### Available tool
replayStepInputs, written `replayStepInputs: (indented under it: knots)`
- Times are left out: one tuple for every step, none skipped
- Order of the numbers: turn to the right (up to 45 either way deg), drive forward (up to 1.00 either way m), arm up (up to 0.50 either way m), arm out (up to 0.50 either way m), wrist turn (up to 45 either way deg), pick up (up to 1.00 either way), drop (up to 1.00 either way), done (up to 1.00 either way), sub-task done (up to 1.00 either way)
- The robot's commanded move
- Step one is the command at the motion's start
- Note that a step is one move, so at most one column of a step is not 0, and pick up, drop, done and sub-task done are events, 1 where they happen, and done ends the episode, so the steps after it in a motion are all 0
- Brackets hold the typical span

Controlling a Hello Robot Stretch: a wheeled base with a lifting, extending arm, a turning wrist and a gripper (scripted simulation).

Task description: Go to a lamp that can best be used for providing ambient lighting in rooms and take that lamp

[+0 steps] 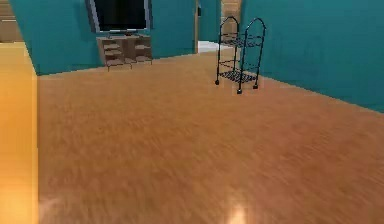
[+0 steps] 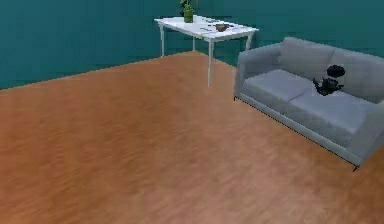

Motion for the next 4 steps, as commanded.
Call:
replayStepInputs:
  knots:
    - [0.0,1.0,0.0,0.0,0.0,0.0,0.0,0.0,0.0]
    - [0.0,1.0,0.0,0.0,0.0,0.0,0.0,0.0,0.0]
    - [0.0,1.0,0.0,0.0,0.0,0.0,0.0,0.0,0.0]
    - [0.0,0.95,0.0,0.0,0.0,0.0,0.0,0.0,0.0]
